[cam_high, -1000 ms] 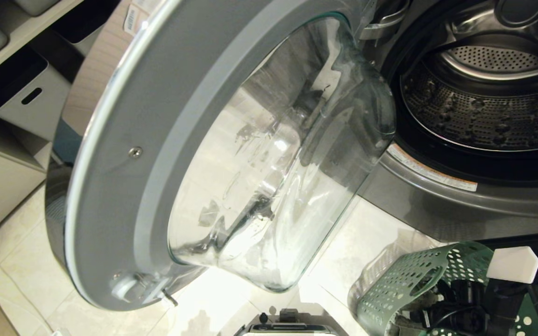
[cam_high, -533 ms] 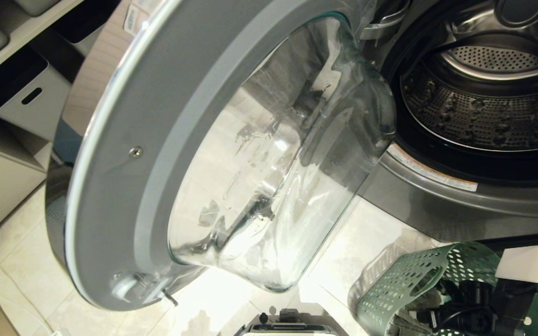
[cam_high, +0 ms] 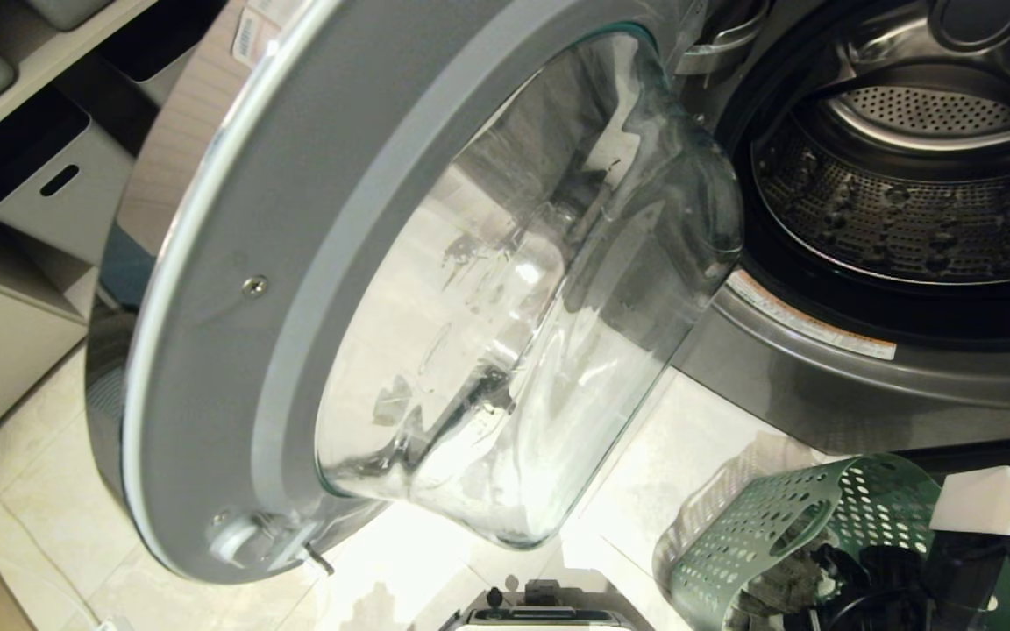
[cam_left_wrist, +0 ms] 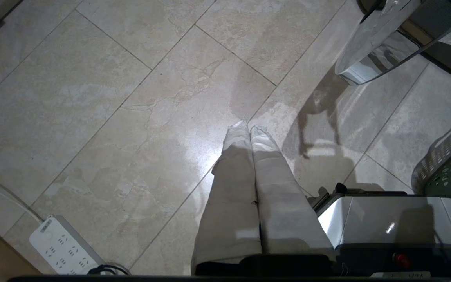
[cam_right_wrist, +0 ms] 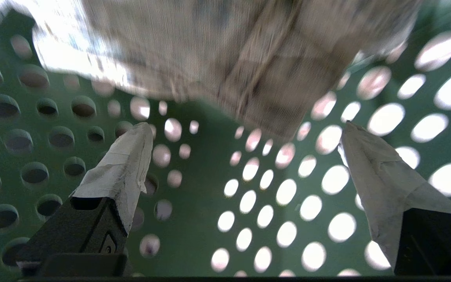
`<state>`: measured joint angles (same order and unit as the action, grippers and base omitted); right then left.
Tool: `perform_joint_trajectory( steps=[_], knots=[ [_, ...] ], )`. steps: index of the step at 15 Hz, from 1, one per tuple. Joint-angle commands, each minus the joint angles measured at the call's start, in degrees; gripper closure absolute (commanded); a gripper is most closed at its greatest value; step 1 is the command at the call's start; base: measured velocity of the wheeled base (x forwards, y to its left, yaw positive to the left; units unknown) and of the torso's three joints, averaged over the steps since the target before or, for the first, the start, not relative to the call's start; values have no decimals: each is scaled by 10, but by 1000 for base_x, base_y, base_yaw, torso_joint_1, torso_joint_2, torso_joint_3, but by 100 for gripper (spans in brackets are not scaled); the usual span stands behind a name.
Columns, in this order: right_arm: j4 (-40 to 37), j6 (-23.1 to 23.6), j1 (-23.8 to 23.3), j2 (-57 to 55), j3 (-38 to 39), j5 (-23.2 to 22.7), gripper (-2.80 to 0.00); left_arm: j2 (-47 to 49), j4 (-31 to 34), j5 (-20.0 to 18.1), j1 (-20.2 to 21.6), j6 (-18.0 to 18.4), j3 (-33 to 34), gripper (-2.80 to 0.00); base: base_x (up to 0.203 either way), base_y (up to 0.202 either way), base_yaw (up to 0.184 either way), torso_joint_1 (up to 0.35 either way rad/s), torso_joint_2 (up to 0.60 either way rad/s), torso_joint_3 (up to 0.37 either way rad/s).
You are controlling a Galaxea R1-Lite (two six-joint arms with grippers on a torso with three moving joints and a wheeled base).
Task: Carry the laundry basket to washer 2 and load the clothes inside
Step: Place the clothes into the washing machine
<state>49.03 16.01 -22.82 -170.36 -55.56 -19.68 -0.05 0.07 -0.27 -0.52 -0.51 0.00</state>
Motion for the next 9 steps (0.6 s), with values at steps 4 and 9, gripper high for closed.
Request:
perform_joint_trajectory(
  steps=[4,9],
  knots=[
    [-9,1,0,-16,-3,-3,-280,0,0,0,0,0,0,0,0,0,0,0,0,0],
    [-5,3,1,-30,-8,-5,-280,0,0,0,0,0,0,0,0,0,0,0,0,0]
  ],
)
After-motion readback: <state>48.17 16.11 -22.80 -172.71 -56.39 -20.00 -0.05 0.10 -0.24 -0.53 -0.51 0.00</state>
